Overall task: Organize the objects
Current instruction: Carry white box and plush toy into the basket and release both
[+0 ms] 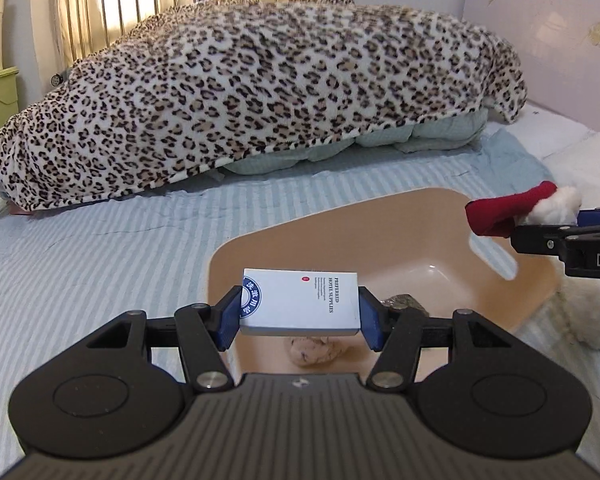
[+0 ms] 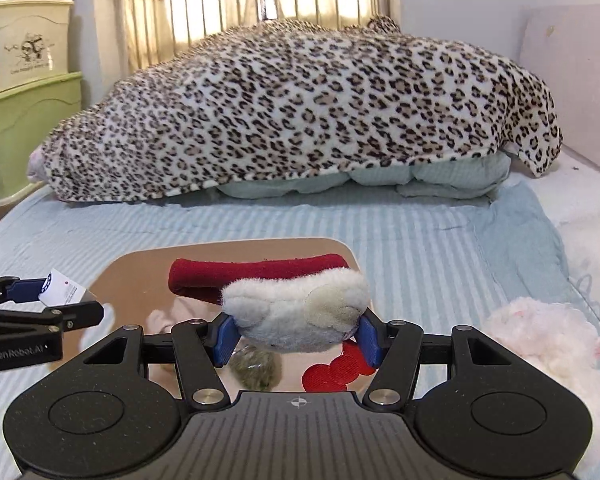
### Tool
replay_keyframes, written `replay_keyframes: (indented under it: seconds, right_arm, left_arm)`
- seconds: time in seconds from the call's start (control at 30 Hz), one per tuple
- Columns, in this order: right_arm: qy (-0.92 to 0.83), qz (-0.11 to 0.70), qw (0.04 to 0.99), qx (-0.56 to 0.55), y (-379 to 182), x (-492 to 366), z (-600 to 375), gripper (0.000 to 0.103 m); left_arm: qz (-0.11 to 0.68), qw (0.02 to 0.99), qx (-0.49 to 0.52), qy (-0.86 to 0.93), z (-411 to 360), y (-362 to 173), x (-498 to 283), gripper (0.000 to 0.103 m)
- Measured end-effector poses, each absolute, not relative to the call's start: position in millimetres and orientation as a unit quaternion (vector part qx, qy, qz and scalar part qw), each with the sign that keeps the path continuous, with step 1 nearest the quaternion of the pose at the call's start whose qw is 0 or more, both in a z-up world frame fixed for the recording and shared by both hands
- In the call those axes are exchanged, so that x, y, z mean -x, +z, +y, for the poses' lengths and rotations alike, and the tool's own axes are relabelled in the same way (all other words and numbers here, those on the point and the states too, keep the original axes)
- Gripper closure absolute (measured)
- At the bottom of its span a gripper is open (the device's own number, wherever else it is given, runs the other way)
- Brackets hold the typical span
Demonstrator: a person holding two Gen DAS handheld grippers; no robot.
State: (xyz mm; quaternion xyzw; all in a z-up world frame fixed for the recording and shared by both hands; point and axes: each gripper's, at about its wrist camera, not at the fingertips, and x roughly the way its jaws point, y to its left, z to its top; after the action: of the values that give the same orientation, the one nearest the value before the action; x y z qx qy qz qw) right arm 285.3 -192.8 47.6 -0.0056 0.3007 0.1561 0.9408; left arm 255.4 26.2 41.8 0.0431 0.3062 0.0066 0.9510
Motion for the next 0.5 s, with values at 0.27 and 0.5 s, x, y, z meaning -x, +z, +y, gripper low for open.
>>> replay_keyframes:
  seconds: [0.27, 0.5]
  right_arm:
    - [0.130, 0.339, 0.931, 0.038, 12.4, -317.6, -176.1, 0.047]
    - [0.136, 0.359, 0.920, 0.076, -1.0, -323.7, -162.4, 0.046]
  left_arm:
    - [0.339, 0.939, -0.049, 0.014, 17.7, 7.1, -294.9, 0.043]
    - [0.365, 0.930, -0.036, 0.013, 16.7, -11.6, -302.5, 0.042]
